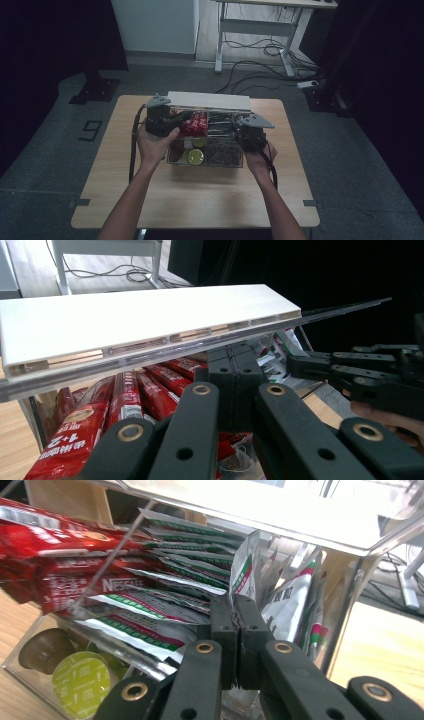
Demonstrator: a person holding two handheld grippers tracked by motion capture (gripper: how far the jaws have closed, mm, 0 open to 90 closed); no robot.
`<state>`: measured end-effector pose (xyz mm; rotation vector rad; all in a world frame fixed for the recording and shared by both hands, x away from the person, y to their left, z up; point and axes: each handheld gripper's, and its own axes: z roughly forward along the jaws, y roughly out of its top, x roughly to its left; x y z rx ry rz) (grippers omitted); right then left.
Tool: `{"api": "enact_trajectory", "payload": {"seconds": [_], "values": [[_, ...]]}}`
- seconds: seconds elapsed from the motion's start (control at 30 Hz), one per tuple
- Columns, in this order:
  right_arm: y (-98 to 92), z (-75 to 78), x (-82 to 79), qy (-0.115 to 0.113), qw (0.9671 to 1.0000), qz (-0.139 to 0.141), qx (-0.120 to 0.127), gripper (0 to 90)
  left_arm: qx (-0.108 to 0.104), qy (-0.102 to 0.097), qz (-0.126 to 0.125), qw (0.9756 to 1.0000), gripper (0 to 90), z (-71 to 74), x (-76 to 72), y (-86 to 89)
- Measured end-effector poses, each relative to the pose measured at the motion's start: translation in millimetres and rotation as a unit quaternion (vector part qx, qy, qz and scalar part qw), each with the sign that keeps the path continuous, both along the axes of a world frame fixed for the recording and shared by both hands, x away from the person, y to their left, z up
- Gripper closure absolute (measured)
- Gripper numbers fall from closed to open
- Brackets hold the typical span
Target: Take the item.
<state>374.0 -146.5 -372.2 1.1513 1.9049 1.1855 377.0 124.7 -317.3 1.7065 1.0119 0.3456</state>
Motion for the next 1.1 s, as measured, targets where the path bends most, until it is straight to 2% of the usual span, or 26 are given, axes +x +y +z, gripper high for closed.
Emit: {"api": "enact_trajectory", "payload": {"seconds": [0.1, 0.2, 0.3, 0.53, 1.1], "values": [[-3.8, 1.2, -2.8, -0.003, 1.0, 0.001, 0.007, 88.4, 0.0, -0.001, 0.001, 1.0, 89.9, 0.9, 0.3, 0.0], [-9.2, 1.9, -5.5, -0.005, 0.9996, 0.008, 0.025, 88.6, -0.001, -0.001, 0.001, 1.0, 89.9, 1.5, 0.6, 0.0], [-12.0, 4.4, -10.9, -0.018, 0.9993, 0.011, 0.029, 88.6, -0.002, -0.001, 0.003, 1.0, 89.9, 1.9, 1.1, -0.5], [-18.7, 6.0, -16.1, -0.031, 0.9983, 0.013, 0.048, 88.7, -0.002, 0.0, 0.002, 1.0, 89.9, 1.9, 1.6, -0.5], [-38.2, 15.9, -34.4, -0.052, 0.9949, 0.022, 0.083, 88.9, -0.001, 0.001, 0.003, 1.0, 89.8, 1.4, 1.7, 0.2]]}}
